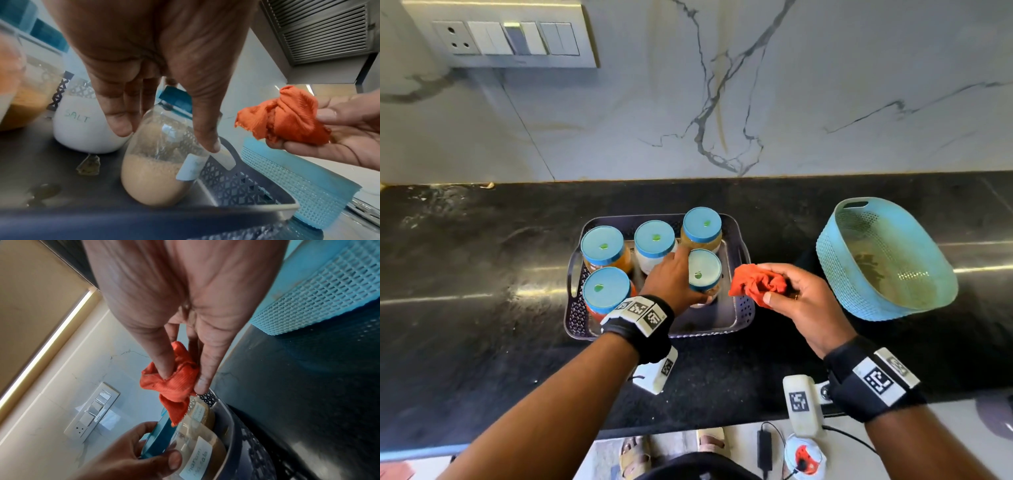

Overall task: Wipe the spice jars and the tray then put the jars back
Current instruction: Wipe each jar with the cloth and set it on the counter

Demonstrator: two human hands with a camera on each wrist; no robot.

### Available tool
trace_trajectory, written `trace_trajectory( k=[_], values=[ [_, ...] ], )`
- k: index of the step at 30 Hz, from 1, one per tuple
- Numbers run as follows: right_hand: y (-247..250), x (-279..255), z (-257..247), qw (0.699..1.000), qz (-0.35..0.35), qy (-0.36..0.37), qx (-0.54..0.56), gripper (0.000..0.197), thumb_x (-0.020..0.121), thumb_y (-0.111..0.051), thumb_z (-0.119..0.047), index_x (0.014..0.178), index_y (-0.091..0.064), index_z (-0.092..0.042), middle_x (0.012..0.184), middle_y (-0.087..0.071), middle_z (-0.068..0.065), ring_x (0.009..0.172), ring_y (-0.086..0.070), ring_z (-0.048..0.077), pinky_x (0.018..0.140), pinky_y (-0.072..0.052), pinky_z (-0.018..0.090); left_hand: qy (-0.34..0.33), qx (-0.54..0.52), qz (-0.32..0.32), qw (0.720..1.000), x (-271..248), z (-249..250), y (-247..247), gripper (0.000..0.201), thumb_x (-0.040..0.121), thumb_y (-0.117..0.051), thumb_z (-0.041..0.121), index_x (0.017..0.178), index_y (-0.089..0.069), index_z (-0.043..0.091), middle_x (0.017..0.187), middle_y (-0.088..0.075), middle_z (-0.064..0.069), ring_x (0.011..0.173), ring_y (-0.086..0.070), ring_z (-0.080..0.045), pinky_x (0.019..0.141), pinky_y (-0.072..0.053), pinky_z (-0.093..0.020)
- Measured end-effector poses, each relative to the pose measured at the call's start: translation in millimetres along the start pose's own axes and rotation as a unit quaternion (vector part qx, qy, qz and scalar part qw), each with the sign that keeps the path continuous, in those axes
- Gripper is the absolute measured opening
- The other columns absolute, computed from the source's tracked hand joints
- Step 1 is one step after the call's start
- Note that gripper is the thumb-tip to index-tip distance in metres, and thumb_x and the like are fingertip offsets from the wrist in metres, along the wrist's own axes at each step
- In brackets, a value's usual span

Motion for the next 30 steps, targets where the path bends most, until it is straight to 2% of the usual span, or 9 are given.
trace_trajectory(
  k=[3,7,12,17,20,23,26,28,30],
  values=[
    [2,0,-2,1.000,0.007,0.024,-0.001,0.052,0.080,-0.071,0.012,0.112,-0.072,-0.030,0.112,-0.075,-0.008,0.110,-0.069,0.010,0.105,-0.052,0.042,-0.019,-0.002,0.037,0.999,-1,8,6,0.084,0.069,-0.091,0.044,0.133,-0.045,0.017,0.127,-0.065,-0.008,0.114,-0.063,-0.030,0.089,-0.052,-0.038],
    [7,1,-16,0.998,0.035,0.058,0.018,0.052,0.081,-0.070,0.012,0.116,-0.071,-0.026,0.114,-0.075,-0.007,0.111,-0.068,0.010,0.104,-0.052,0.037,-0.039,-0.034,0.109,0.993,-10,23,38,0.084,0.067,-0.090,0.050,0.130,-0.049,0.013,0.122,-0.067,-0.008,0.109,-0.064,-0.031,0.086,-0.051,-0.039],
    [2,5,-71,0.985,0.064,0.159,0.031,0.055,0.083,-0.070,0.011,0.128,-0.062,-0.019,0.125,-0.069,-0.004,0.114,-0.066,0.008,0.097,-0.050,0.019,-0.068,-0.078,0.130,0.986,-37,28,75,0.087,0.064,-0.090,0.059,0.130,-0.045,0.024,0.122,-0.065,0.004,0.108,-0.063,-0.018,0.090,-0.054,-0.040],
    [-36,-5,-130,0.951,0.022,0.295,-0.086,0.051,0.079,-0.074,0.010,0.120,-0.065,-0.019,0.118,-0.069,-0.009,0.110,-0.067,0.012,0.097,-0.052,0.028,-0.086,-0.173,0.168,0.967,-64,21,100,0.089,0.057,-0.085,0.064,0.128,-0.047,0.027,0.120,-0.065,0.012,0.108,-0.063,-0.008,0.091,-0.052,-0.030],
    [-62,-11,-153,0.911,-0.008,0.373,-0.175,0.047,0.076,-0.075,0.005,0.117,-0.070,-0.016,0.118,-0.068,-0.006,0.113,-0.064,0.012,0.100,-0.050,0.032,-0.104,-0.270,0.185,0.939,-76,11,112,0.087,0.059,-0.094,0.043,0.128,-0.046,0.020,0.119,-0.063,0.006,0.110,-0.063,-0.004,0.091,-0.052,-0.028],
    [-81,-14,-163,0.901,-0.042,0.388,-0.190,0.048,0.079,-0.075,0.006,0.121,-0.071,-0.017,0.122,-0.065,-0.004,0.118,-0.061,0.012,0.103,-0.048,0.031,-0.112,-0.297,0.192,0.929,-86,-4,124,0.089,0.062,-0.099,0.009,0.130,-0.042,0.015,0.116,-0.064,0.010,0.105,-0.064,0.005,0.088,-0.050,-0.016],
    [-101,-17,-170,0.889,-0.073,0.405,-0.203,0.050,0.083,-0.074,0.008,0.127,-0.069,-0.016,0.128,-0.062,-0.003,0.123,-0.059,0.011,0.106,-0.045,0.024,-0.109,-0.287,0.193,0.932,-93,-21,134,0.087,0.064,-0.098,0.014,0.134,-0.046,0.020,0.123,-0.067,0.007,0.113,-0.066,-0.007,0.095,-0.056,-0.033],
    [-111,-18,-174,0.875,-0.088,0.422,-0.219,0.047,0.088,-0.070,0.002,0.131,-0.067,-0.018,0.132,-0.060,-0.004,0.124,-0.058,0.012,0.107,-0.045,0.027,-0.122,-0.267,0.198,0.935,-97,-27,139,0.086,0.065,-0.098,0.015,0.137,-0.052,0.019,0.128,-0.067,0.006,0.119,-0.064,-0.013,0.099,-0.055,-0.043],
    [-125,-19,-178,0.859,-0.104,0.436,-0.248,0.044,0.091,-0.066,-0.010,0.132,-0.067,-0.023,0.132,-0.061,-0.009,0.121,-0.059,0.012,0.103,-0.048,0.033,-0.143,-0.239,0.204,0.938,-103,-30,145,0.084,0.064,-0.098,0.019,0.137,-0.055,0.021,0.129,-0.067,0.008,0.121,-0.064,-0.015,0.099,-0.054,-0.045]
  ],
)
Point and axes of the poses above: each hand's wrist, its own x-axis towards the middle knuckle, its own y-axis out of the back of the hand, z = x × y, the point moved 5 cm from there along x, towards the middle knuckle
